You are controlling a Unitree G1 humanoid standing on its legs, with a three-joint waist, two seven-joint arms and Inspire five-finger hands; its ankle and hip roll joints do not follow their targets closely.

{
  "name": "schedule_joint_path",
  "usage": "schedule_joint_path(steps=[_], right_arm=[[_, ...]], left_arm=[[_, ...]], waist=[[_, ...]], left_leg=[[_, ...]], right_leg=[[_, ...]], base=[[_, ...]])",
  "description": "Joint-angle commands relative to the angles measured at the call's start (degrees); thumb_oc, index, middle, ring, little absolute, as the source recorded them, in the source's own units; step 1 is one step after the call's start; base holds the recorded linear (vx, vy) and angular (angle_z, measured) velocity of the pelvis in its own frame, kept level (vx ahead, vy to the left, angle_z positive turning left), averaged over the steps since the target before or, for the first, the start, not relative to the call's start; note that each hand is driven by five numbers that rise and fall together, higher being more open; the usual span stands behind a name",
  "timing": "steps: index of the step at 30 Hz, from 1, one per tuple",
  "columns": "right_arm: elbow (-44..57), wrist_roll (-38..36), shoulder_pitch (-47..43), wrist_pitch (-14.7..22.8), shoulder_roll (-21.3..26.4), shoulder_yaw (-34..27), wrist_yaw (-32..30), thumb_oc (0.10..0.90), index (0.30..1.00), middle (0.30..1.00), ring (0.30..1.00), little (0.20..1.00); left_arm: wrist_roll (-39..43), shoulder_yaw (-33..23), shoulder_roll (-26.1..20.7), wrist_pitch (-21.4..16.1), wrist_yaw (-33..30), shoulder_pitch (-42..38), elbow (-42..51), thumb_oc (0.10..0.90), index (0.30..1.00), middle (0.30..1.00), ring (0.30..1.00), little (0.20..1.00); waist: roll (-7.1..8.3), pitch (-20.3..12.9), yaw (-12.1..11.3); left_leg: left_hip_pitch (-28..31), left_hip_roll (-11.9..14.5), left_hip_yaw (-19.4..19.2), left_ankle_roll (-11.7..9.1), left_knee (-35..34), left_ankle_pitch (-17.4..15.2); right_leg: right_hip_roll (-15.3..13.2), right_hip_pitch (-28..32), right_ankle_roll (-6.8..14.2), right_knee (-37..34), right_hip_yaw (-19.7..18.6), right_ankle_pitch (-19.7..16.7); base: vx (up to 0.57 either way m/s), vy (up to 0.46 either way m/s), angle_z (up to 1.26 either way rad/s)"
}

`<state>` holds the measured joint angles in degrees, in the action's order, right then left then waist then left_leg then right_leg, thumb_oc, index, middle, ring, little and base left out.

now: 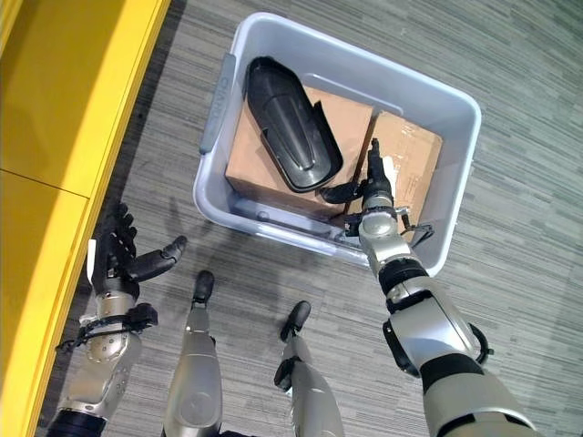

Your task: Move parts from the plastic box to the shelf.

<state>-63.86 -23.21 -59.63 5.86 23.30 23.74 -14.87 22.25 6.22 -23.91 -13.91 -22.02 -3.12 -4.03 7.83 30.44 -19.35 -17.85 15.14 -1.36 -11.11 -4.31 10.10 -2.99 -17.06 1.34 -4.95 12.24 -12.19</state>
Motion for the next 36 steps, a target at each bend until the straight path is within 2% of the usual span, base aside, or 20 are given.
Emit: schedule_joint_path(steps=[1, 7, 12, 18, 27, 34, 36], right_arm=[[2.7, -0.5, -7.4, 3.9, 7.0, 1.3, -0.5, 0.900, 1.000, 1.000, 1.000, 1.000], [5.1, 3.6, -6.5, 4.1, 7.0, 4.2, -0.4, 0.900, 1.000, 1.000, 1.000, 1.000], [10.0, 9.4, -6.2, 4.4, 7.2, 6.3, -2.7, 0.900, 1.000, 1.000, 1.000, 1.000], [15.6, 12.5, -6.3, 4.5, 6.9, 8.1, -2.9, 0.900, 1.000, 1.000, 1.000, 1.000], [17.5, 9.0, -5.9, 4.9, 4.6, 9.6, 0.6, 0.900, 1.000, 1.000, 1.000, 1.000], [31.7, 1.5, -0.2, 6.7, 2.5, 11.1, 5.5, 0.900, 1.000, 1.000, 1.000, 1.000], [35.7, -3.6, 2.2, 7.8, 2.0, 10.2, 7.0, 0.900, 1.000, 1.000, 1.000, 1.000]], left_arm=[[-0.3, 2.2, -2.1, -6.4, 0.8, -2.2, 6.2, 0.900, 1.000, 1.000, 1.000, 1.000], [-0.3, 2.9, -2.1, -6.4, 1.1, -2.6, 5.6, 0.900, 1.000, 1.000, 1.000, 1.000], [-1.4, 2.4, -2.2, -6.2, 0.4, -2.2, 5.6, 0.900, 1.000, 1.000, 1.000, 1.000], [-2.4, 1.3, -2.5, -6.1, -0.3, -1.7, 6.3, 0.900, 1.000, 1.000, 1.000, 1.000], [-1.7, 0.7, -2.6, -6.2, 0.3, -1.0, 6.8, 0.900, 1.000, 1.000, 1.000, 1.000], [-1.7, -1.1, -2.7, -5.4, 0.5, 0.9, 6.6, 0.900, 1.000, 1.000, 1.000, 1.000], [-1.9, -1.7, -3.0, -5.2, 0.8, 1.7, 6.7, 0.900, 1.000, 1.000, 1.000, 1.000]], waist=[[-2.86, -0.6, -1.1], [-3.09, -0.6, -1.1], [-2.57, -0.6, -0.5], [-1.75, -0.6, 0.3], [-0.87, -0.6, 0.3], [0.19, -0.6, 0.9], [0.55, -0.6, 1.1]], left_leg=[[5.3, 0.3, -0.7, 1.9, -0.7, -4.9], [5.1, 0.2, -0.7, 2.0, -0.7, -4.8], [5.2, 0.2, -0.9, 2.1, -0.7, -4.9], [5.3, 0.4, -1.0, 2.0, -0.7, -5.0], [5.2, 0.5, -1.3, 1.8, -0.7, -5.0], [5.5, 0.5, -1.6, 1.7, -0.7, -5.2], [5.5, 0.6, -1.8, 1.6, -0.7, -5.2]], right_leg=[[-8.1, 8.2, 3.9, 2.3, 1.5, 2.5], [-8.2, 7.9, 4.0, 2.4, 1.4, 2.3], [-8.1, 7.9, 4.0, 2.3, 1.3, 2.3], [-8.1, 7.7, 4.0, 2.4, 1.2, 2.3], [-7.9, 7.5, 3.9, 2.3, 1.2, 2.2], [-7.9, 7.4, 3.9, 2.5, 1.0, 2.2], [-7.9, 7.4, 3.9, 2.5, 1.0, 2.1]], base=[[0.01, 0.000, 0.05], [0.00, 0.000, 0.00], [0.00, 0.000, 0.00], [0.00, 0.000, -0.01], [0.00, 0.000, 0.00], [0.00, 0.000, 0.00], [0.00, -0.003, -0.05]])
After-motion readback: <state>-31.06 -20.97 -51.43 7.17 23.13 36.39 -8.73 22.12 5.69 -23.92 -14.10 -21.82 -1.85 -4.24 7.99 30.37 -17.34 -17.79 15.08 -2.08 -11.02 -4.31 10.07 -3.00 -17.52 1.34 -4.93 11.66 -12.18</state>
